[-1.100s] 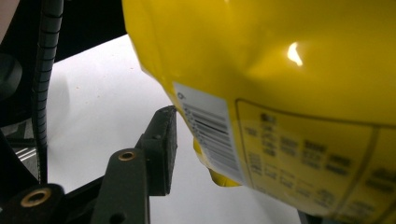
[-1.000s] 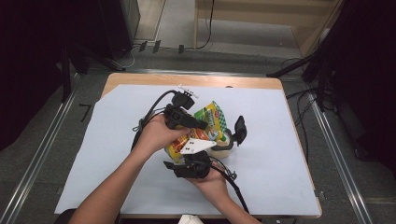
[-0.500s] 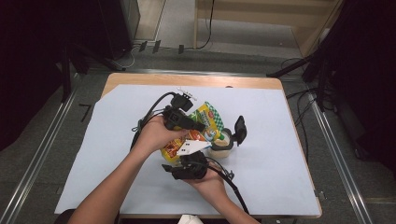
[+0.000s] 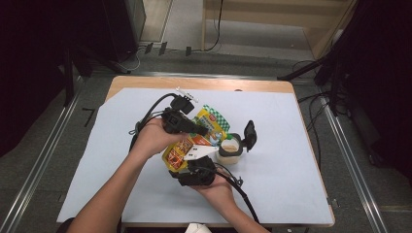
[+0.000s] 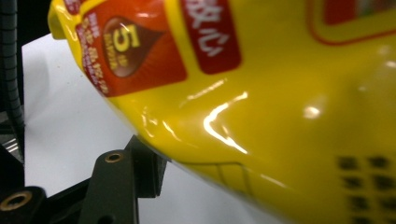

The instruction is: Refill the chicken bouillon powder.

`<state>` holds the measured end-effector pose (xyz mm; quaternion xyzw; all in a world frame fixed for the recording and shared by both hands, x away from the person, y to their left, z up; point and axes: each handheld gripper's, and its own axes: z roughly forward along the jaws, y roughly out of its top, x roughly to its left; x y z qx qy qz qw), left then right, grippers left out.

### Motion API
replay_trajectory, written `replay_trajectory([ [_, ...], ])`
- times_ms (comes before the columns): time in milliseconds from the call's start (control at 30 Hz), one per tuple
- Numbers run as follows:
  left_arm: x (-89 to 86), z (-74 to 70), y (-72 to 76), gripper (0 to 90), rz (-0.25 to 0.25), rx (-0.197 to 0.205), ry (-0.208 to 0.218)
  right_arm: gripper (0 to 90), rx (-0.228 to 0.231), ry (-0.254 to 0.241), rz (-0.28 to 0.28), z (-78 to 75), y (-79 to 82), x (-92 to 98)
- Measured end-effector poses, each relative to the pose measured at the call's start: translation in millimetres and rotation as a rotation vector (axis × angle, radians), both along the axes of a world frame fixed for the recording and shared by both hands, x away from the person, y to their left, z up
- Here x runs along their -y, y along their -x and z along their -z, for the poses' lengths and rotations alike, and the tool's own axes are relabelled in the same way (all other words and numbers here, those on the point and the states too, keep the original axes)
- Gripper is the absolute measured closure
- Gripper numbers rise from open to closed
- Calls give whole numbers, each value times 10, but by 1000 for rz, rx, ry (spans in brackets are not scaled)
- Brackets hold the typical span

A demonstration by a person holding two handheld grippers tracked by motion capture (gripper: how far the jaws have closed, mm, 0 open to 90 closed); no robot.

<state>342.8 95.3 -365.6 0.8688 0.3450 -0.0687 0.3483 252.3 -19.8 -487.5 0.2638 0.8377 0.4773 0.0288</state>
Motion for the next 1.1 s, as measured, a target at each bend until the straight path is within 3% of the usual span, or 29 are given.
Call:
replay_trajectory([
  [433,-129,-86,27,871,33,21,40,449,45,10,8,-37,7,22],
  [633,-210,-123,23,873,23,17,70,447,64,14,16,-55,15,62],
  [1100,-472,-245,9,898,10,23,161,444,81,-30,21,-94,-2,116],
])
